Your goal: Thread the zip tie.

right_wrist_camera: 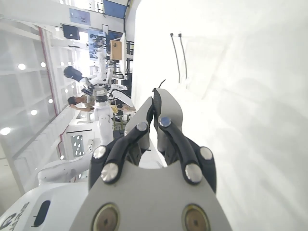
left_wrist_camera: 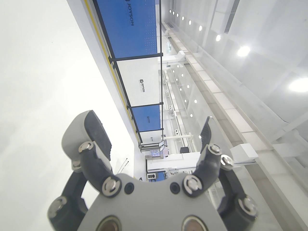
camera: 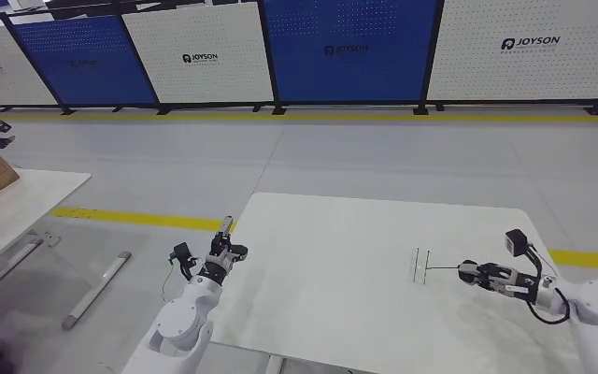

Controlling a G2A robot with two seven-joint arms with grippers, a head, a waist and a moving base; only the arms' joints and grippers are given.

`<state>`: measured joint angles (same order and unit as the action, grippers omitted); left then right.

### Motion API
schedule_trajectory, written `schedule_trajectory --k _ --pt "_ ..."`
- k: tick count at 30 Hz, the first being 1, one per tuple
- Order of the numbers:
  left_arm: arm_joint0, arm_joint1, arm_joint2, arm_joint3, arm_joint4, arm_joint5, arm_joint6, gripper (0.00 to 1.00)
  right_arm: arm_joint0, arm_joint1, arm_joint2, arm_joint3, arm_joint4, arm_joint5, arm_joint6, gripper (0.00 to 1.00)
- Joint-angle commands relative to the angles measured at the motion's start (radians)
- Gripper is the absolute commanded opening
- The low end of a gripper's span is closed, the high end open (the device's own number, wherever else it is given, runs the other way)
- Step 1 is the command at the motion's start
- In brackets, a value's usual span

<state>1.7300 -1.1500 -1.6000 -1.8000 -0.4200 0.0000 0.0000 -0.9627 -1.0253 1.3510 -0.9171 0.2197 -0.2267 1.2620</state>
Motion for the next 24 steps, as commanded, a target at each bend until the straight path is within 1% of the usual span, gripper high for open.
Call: schedule_trajectory --k 1,3,5,15,17,20,22,24 --pt "0.000 0.000 0.000 0.000 0.000 0.000 0.000 1.00 -0.035 0.009 0.044 -0.042 0.066 -0.014 0.021 0.00" --pt "0.000 0.000 0.000 0.000 0.000 0.000 0.000 1.00 -0.077 0.018 0.089 -0.100 0.145 -0.023 0.056 0.00" --pt "0.000 0.000 0.000 0.000 0.000 0.000 0.000 1.00 -0.107 0.025 0.108 -0.144 0.136 -0.002 0.037 0.00" --pt "0.000 0.000 0.000 0.000 0.000 0.000 0.000 1.00 -0.107 0.025 0.108 -0.144 0.136 -0.002 0.037 0.00" --pt "0.000 0.000 0.000 0.000 0.000 0.000 0.000 1.00 -0.127 0.020 0.087 -0.174 0.124 0.001 -0.006 0.00" --pt "0.000 0.000 0.000 0.000 0.000 0.000 0.000 1.00 -0.144 0.009 0.061 -0.227 0.186 -0.006 -0.046 0.00" --pt "0.000 0.000 0.000 0.000 0.000 0.000 0.000 1.00 -0.140 0.002 0.035 -0.254 0.189 -0.006 -0.082 0.00" --pt "0.000 0.000 0.000 0.000 0.000 0.000 0.000 1.00 -0.128 -0.010 -0.016 -0.289 0.193 0.003 -0.107 0.00"
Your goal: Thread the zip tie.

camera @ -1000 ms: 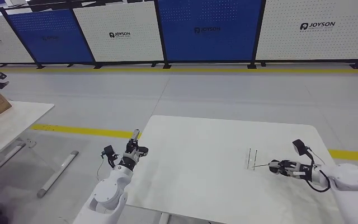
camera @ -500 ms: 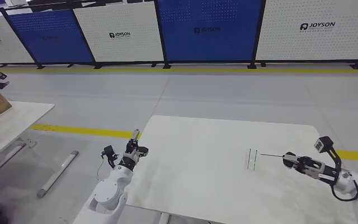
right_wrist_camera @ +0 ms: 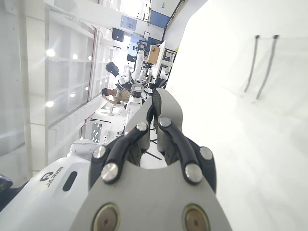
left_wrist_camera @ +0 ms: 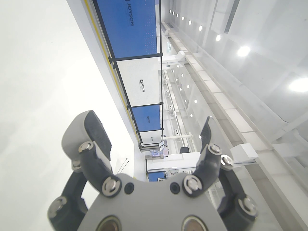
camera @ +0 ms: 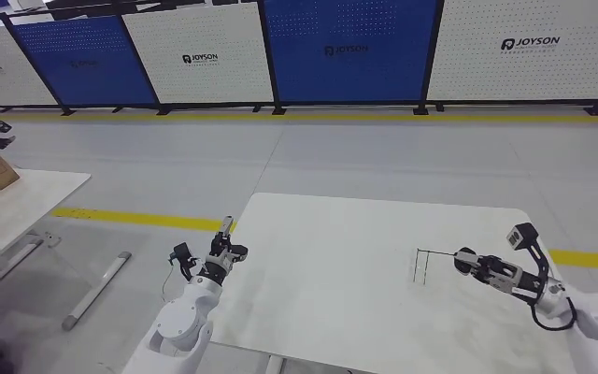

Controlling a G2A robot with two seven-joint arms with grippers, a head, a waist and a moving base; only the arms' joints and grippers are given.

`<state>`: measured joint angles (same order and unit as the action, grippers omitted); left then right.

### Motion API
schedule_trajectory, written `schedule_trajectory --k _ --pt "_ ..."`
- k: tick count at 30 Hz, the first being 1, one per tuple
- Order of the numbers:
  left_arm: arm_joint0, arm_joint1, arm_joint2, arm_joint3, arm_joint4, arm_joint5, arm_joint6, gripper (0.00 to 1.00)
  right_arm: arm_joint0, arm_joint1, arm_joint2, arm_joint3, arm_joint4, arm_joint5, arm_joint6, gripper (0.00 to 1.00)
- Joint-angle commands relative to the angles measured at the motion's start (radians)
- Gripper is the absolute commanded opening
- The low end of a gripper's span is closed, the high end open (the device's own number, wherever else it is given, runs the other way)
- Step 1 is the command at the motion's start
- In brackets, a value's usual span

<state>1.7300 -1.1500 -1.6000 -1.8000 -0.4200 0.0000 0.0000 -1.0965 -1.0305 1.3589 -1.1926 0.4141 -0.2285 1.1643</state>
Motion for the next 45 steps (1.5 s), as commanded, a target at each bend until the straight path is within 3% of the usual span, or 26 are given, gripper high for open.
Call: schedule_trajectory --k 1,5,15,18,21,26,32,38,41,45 --pt "0.000 0.000 0.000 0.000 0.000 0.000 0.000 1.00 0.015 -0.010 -0.047 -0.020 0.002 0.010 -0.018 0.00" --pt "0.000 0.000 0.000 0.000 0.000 0.000 0.000 1.00 0.065 -0.038 -0.141 0.010 0.028 0.039 -0.060 0.00" --pt "0.000 0.000 0.000 0.000 0.000 0.000 0.000 1.00 0.065 -0.038 -0.141 0.010 0.028 0.039 -0.060 0.00" --pt "0.000 0.000 0.000 0.000 0.000 0.000 0.000 1.00 0.043 -0.044 -0.157 -0.008 0.003 0.048 -0.171 0.00" --pt "0.000 0.000 0.000 0.000 0.000 0.000 0.000 1.00 0.028 -0.062 -0.203 -0.032 0.046 0.033 -0.234 0.00" --pt "-0.002 0.000 0.001 -0.002 -0.001 0.000 -0.003 1.00 0.030 -0.069 -0.225 -0.034 0.048 0.029 -0.252 0.00" --pt "-0.005 0.005 0.008 -0.087 -0.024 0.037 -0.171 1.00 0.030 -0.069 -0.225 -0.034 0.048 0.029 -0.252 0.00" --pt "0.000 0.006 0.092 -0.169 0.007 0.096 -0.298 1.00 0.030 -0.069 -0.225 -0.034 0.048 0.029 -0.252 0.00" --pt "-0.017 0.002 0.151 -0.161 0.058 0.111 -0.264 1.00 0.030 -0.069 -0.225 -0.034 0.048 0.029 -0.252 0.00" --pt "-0.020 0.001 0.158 -0.160 0.061 0.112 -0.256 1.00 0.030 -0.069 -0.225 -0.034 0.048 0.029 -0.252 0.00"
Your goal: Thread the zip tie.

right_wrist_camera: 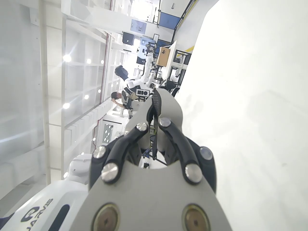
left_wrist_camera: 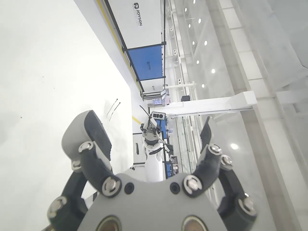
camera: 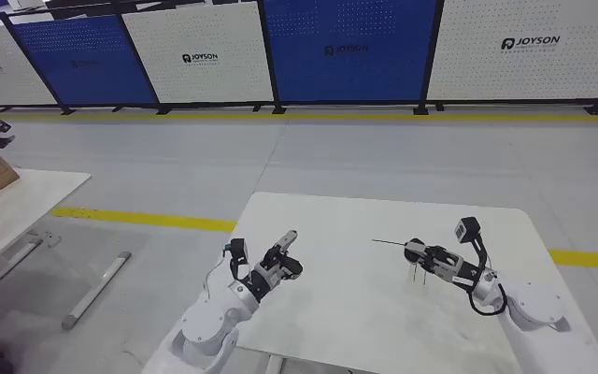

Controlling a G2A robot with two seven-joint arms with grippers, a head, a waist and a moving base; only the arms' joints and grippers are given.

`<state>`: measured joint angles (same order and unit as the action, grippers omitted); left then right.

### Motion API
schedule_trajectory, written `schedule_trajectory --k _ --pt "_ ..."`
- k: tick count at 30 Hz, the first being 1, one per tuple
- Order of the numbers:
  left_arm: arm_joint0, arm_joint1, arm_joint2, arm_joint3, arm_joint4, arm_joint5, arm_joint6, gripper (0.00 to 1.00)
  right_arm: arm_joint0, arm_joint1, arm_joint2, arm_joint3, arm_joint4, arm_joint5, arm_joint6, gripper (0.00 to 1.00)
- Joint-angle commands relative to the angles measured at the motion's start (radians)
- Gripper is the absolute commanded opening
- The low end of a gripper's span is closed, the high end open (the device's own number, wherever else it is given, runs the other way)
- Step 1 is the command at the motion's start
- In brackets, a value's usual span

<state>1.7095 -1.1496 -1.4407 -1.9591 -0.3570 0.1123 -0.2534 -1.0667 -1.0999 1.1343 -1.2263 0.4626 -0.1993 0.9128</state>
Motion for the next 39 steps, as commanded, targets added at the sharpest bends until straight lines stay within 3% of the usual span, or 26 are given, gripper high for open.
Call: schedule_trajectory --k 1,7,11,15,16,19,32,35,39 --pt "0.001 0.000 -0.002 0.000 -0.002 0.000 -0.002 1.00 0.000 0.000 0.000 0.000 0.000 0.000 0.000 0.00" --pt "-0.002 -0.001 0.004 0.000 -0.016 -0.002 -0.011 1.00 0.000 0.000 0.000 0.000 0.000 0.000 0.000 0.00" --pt "-0.018 0.000 0.041 0.008 -0.033 0.003 -0.095 1.00 -0.018 -0.008 -0.016 -0.034 0.024 -0.005 -0.032 0.00" --pt "-0.046 0.000 0.106 0.037 -0.060 0.037 -0.217 1.00 -0.019 -0.021 -0.052 -0.049 0.027 -0.031 -0.049 0.00" --pt "-0.056 -0.001 0.127 0.048 -0.055 0.028 -0.234 1.00 -0.016 -0.027 -0.071 -0.044 0.020 -0.033 -0.054 0.00" --pt "-0.068 -0.006 0.166 0.065 -0.053 -0.005 -0.216 1.00 -0.006 -0.033 -0.091 -0.031 0.015 -0.029 -0.058 0.00" --pt "-0.069 -0.007 0.167 0.065 -0.052 -0.006 -0.213 1.00 -0.006 -0.033 -0.091 -0.031 0.015 -0.029 -0.058 0.00" --pt "-0.094 -0.014 0.208 0.062 -0.068 -0.015 -0.180 1.00 -0.006 -0.033 -0.091 -0.031 0.015 -0.029 -0.058 0.00" --pt "-0.169 -0.032 0.283 0.071 -0.078 -0.017 -0.090 1.00 -0.006 -0.033 -0.091 -0.031 0.015 -0.029 -0.058 0.00"
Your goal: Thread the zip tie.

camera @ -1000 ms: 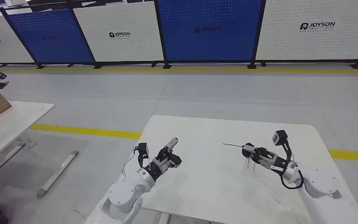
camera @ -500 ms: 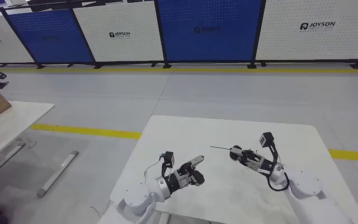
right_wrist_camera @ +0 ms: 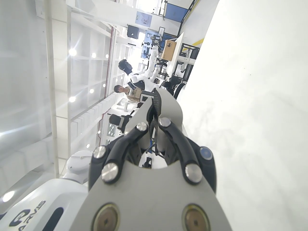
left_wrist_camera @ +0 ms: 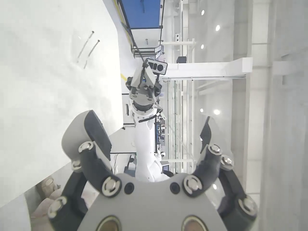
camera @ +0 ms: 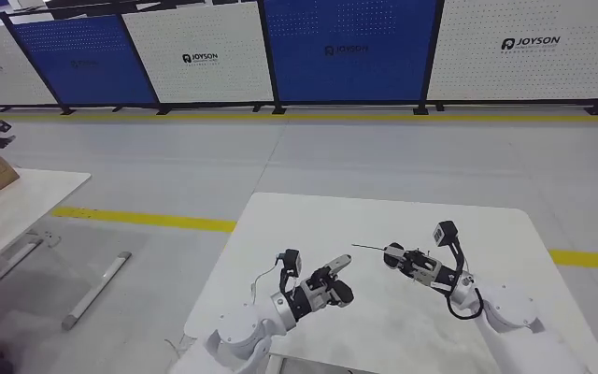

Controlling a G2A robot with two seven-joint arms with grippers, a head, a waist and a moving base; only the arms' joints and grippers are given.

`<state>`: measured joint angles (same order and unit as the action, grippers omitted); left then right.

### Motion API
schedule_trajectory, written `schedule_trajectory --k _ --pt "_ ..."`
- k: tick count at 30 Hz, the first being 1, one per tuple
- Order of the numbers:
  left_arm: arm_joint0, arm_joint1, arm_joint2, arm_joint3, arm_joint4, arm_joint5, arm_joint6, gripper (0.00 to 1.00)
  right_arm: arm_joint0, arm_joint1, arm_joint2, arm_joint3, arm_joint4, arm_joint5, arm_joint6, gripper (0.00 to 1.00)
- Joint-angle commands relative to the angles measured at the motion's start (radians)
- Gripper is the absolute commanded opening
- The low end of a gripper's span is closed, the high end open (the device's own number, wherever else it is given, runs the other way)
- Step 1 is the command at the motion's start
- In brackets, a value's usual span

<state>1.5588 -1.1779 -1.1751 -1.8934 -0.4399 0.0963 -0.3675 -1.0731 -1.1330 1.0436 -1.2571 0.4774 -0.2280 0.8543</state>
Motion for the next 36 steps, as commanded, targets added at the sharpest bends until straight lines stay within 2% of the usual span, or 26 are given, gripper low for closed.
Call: schedule_trajectory --k 1,3,4,6,20,22,24,27,28,36 --pt "-0.047 -0.009 0.045 0.020 0.050 -0.017 0.073 1.00 0.000 0.000 0.000 0.000 0.000 0.000 0.000 0.00" --pt "-0.077 -0.019 0.097 0.049 0.117 -0.049 0.144 1.00 0.000 0.000 0.000 0.000 0.000 0.000 0.000 0.00" --pt "-0.095 -0.026 0.133 0.080 0.147 -0.051 0.170 1.00 0.000 0.000 0.000 0.000 0.000 0.000 0.000 0.00" --pt "-0.126 -0.035 0.171 0.123 0.159 -0.016 0.202 1.00 0.000 0.000 0.000 0.000 0.000 0.000 0.000 0.00" --pt "-0.131 -0.037 0.175 0.128 0.157 -0.011 0.205 1.00 0.000 0.000 0.000 0.000 0.000 0.000 0.000 0.00" --pt "-0.146 -0.043 0.180 0.129 0.120 -0.020 0.214 1.00 0.000 0.000 0.000 0.000 0.000 0.000 0.000 0.00" --pt "-0.176 -0.052 0.190 0.146 0.100 -0.037 0.251 1.00 0.000 0.000 0.000 0.000 0.000 0.000 0.000 0.00" --pt "-0.226 -0.068 0.221 0.199 0.104 -0.051 0.323 1.00 0.000 0.000 0.000 0.000 0.000 0.000 0.000 0.00" --pt "-0.249 -0.076 0.237 0.231 0.077 -0.029 0.330 1.00 0.000 0.000 0.000 0.000 0.000 0.000 0.000 0.00" --pt "-0.256 -0.078 0.241 0.237 0.074 -0.022 0.329 1.00 0.000 0.000 0.000 0.000 0.000 0.000 0.000 0.00"
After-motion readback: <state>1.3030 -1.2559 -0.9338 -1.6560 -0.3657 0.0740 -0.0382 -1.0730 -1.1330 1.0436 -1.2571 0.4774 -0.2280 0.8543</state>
